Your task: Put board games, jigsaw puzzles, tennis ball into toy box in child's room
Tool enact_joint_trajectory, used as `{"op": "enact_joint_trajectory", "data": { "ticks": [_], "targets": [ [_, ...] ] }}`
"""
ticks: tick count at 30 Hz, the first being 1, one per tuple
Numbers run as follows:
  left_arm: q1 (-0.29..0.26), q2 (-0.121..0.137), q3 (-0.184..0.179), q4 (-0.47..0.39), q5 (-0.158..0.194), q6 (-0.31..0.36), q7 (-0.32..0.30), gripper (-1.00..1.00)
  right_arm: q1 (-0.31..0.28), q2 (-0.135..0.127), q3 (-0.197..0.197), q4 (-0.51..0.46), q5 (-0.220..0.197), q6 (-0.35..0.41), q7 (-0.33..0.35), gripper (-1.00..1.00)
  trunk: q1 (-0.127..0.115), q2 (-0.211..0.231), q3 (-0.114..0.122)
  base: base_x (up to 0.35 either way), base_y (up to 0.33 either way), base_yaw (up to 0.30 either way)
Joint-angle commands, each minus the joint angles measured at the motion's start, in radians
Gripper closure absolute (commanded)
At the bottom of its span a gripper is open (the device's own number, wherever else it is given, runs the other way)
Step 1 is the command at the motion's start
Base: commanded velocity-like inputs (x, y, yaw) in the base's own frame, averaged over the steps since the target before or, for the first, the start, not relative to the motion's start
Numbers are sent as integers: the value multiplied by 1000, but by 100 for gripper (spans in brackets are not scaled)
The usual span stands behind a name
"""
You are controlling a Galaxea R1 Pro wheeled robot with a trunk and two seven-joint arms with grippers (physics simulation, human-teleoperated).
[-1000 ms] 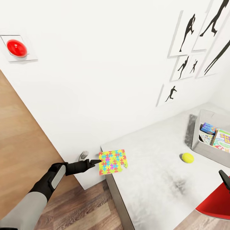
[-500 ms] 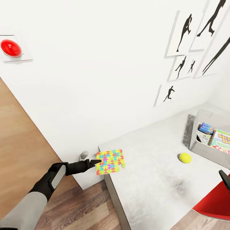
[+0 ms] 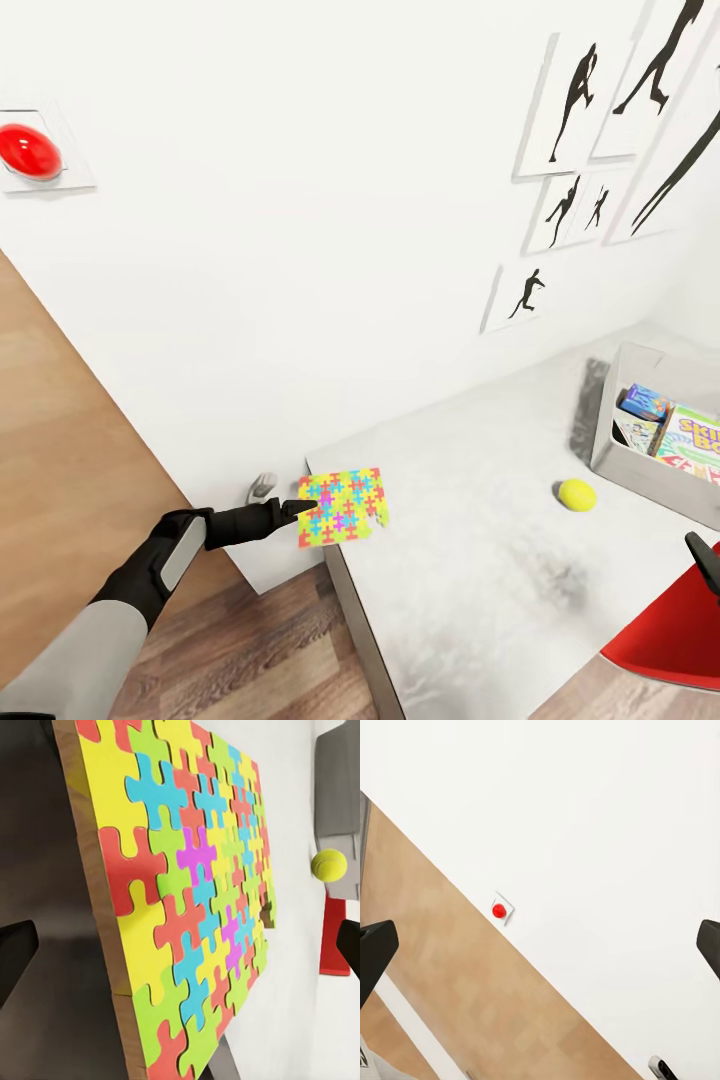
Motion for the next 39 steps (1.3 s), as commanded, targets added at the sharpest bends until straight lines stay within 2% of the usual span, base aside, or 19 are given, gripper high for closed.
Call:
{"op": "enact_joint_trajectory", "data": {
  "ticks": [1,39],
  "targets": [
    [-1,1,-3,0,6,6,1,-100,0,0,0,-1,-4,11,0,-100,0,-1,-1,0,-1,0],
    [-1,1,-3,0,7,4,0,-100,0,0,0,-1,-4,10,0,-100,0,-1,-1,-3,-23,0]
  ]
}}
